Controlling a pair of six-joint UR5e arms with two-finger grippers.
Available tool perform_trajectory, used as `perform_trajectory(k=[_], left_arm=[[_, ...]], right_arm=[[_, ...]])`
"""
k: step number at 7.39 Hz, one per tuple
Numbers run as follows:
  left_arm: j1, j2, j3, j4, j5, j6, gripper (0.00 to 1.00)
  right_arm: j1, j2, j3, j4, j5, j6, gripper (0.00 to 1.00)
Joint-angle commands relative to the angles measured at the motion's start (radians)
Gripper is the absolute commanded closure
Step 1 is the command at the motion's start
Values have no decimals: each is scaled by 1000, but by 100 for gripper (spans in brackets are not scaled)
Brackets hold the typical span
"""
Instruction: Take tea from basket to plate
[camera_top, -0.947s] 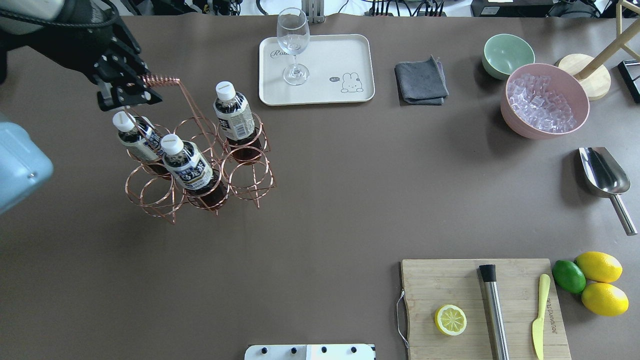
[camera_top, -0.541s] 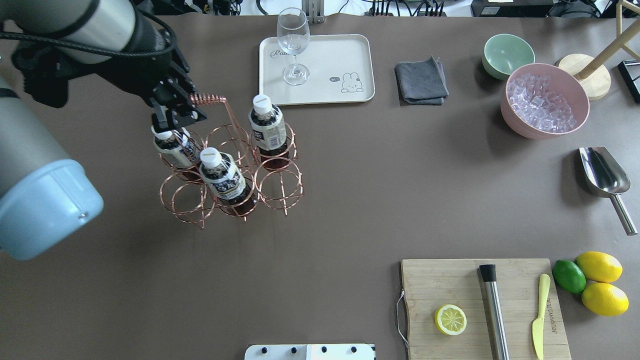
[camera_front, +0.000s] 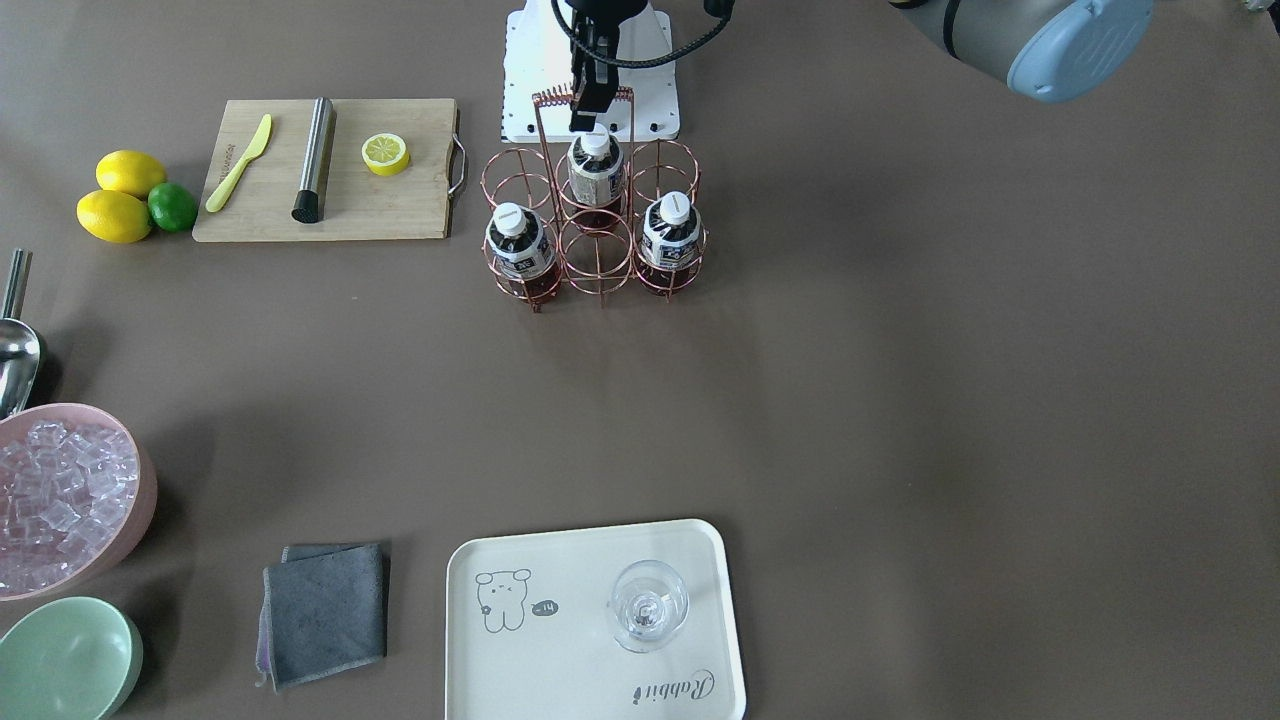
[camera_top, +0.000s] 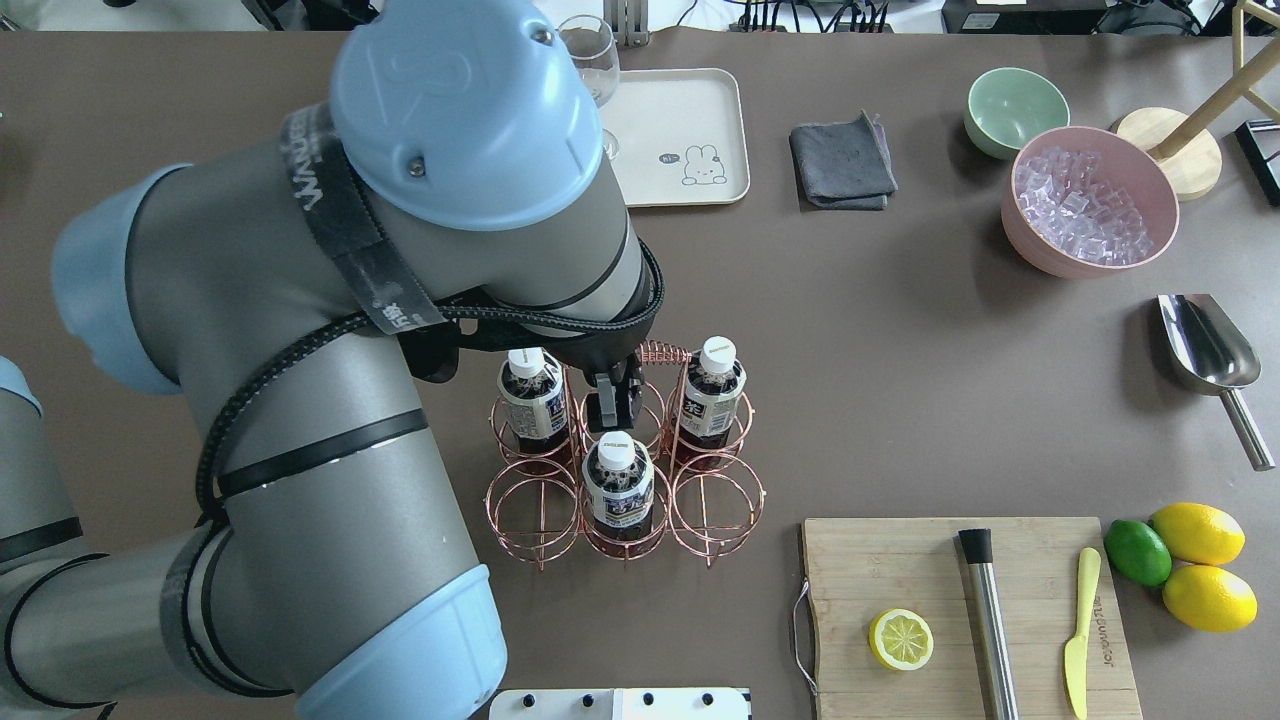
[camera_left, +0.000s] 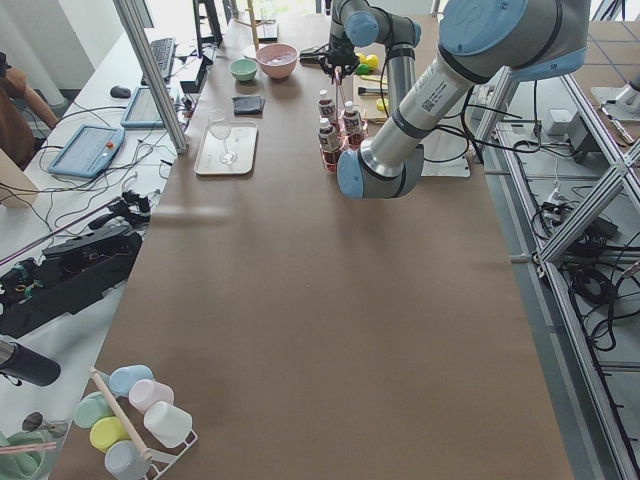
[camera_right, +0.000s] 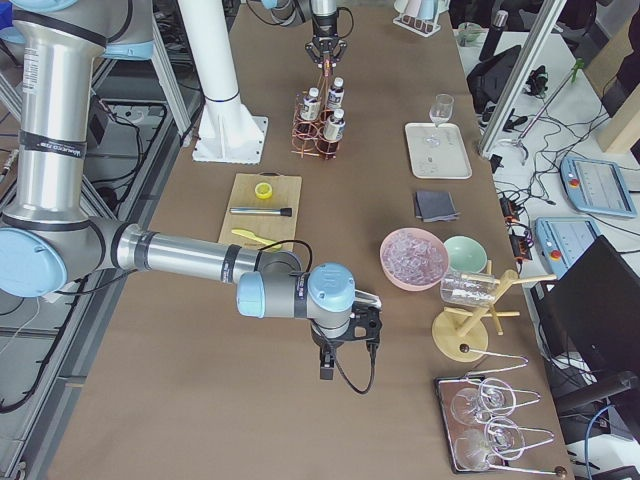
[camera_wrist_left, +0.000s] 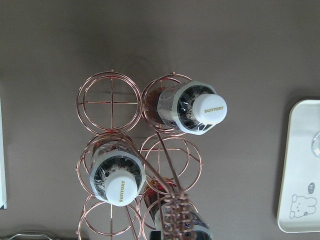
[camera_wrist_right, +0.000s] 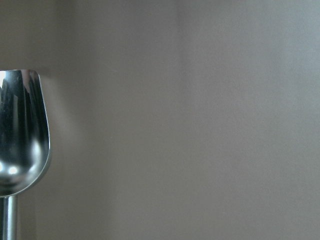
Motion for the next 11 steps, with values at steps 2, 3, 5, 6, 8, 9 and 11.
perform_trajectory(k=[2, 3, 5, 6, 8, 9, 11], left_arm=[[25, -14, 13, 1, 16, -10, 100], [25, -13, 13, 1, 16, -10, 100], [25, -8, 16, 1, 16, -10, 100], [22, -5, 14, 1, 16, -10, 100], [18, -4, 9, 1, 16, -10, 100], [14, -4, 9, 1, 16, -10, 100], [16, -4, 19, 1, 16, -10, 100]], right_arm=[[3, 0, 2, 0, 0, 0, 0], [3, 0, 2, 0, 0, 0, 0], [3, 3, 7, 0, 13, 0, 0], [3, 5, 10, 3, 16, -2, 0], [-3, 14, 42, 2, 89, -2, 0], [-30, 15, 63, 30, 138, -2, 0], [-114, 15, 83, 247, 233, 0, 0]])
